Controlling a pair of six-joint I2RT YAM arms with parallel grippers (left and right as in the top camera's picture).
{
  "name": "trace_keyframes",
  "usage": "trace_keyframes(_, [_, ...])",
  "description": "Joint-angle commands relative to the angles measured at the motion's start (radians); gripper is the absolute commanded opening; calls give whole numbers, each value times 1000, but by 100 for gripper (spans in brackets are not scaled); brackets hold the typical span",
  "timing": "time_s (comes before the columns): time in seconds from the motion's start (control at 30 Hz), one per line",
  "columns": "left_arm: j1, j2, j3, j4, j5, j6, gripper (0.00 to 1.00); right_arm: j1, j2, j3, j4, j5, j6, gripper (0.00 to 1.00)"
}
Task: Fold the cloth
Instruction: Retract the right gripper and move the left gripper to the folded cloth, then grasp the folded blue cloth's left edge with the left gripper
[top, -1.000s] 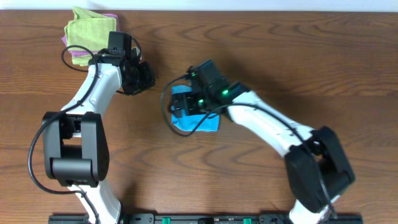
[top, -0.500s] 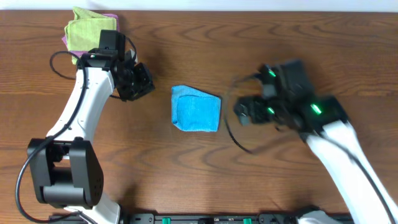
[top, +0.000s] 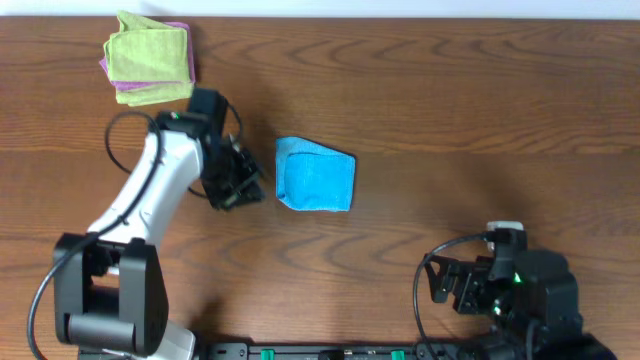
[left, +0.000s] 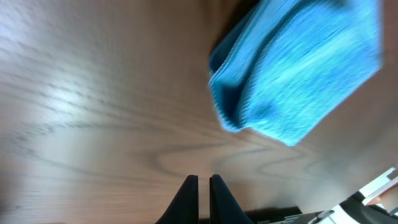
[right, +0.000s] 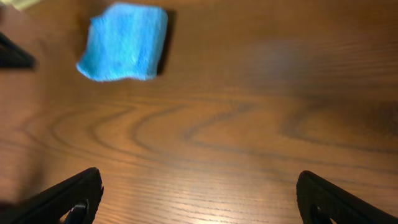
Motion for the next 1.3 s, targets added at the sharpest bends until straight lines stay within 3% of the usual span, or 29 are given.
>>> trace_keyframes(0.0, [-29,-78,-130,91,41,-109,9,-8,-25,-7,3,21,51,99])
trace_keyframes(0.13, [-50,-194,-333,350,102,-231,10,-8,-21,-8,3,23,51,99])
trace_keyframes(0.27, [-63,-250,-496,613,151,-311,24,-8,-21,-8,5,25,51,99])
trace_keyframes(0.3, [-68,-249,-528,669,149,-341,41,-8,-21,-8,6,25,51,99])
trace_keyframes(0.37, [-77,-247,-591,791,145,-388,59,-8,-21,-8,6,25,51,99])
trace_keyframes(0.47, [-86,-244,-629,897,125,-405,84,-8,-21,-8,6,25,51,99])
trace_keyframes(0.57, [-89,-244,-631,918,83,-415,97,-8,-21,-8,6,25,51,99])
trace_keyframes(0.87, [-94,-241,-631,1004,-50,-415,95,-8,-21,-8,6,25,52,99])
trace_keyframes(1.27, [-132,-52,-631,1218,15,-503,96,-8,-21,-8,6,24,52,99])
